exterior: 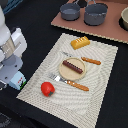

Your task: Interact with the objects in diverse but meaningful ways.

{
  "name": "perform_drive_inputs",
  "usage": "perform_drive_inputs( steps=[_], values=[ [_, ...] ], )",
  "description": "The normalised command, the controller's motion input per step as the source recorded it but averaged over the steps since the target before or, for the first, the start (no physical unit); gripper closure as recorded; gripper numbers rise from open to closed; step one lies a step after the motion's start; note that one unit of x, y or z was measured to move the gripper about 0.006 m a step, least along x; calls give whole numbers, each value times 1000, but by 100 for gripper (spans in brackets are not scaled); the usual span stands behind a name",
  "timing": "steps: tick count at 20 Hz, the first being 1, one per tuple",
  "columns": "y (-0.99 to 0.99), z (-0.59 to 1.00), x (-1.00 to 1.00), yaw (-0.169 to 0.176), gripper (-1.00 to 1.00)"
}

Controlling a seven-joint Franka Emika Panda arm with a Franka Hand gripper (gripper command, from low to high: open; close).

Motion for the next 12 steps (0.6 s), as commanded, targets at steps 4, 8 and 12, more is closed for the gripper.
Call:
perform_drive_inputs(
  steps=[4, 8, 12],
  values=[
    [2, -23, -41, -2, -100],
    [-56, -169, -221, 0, -100],
    [-108, -210, -281, 0, -100]
  ],
)
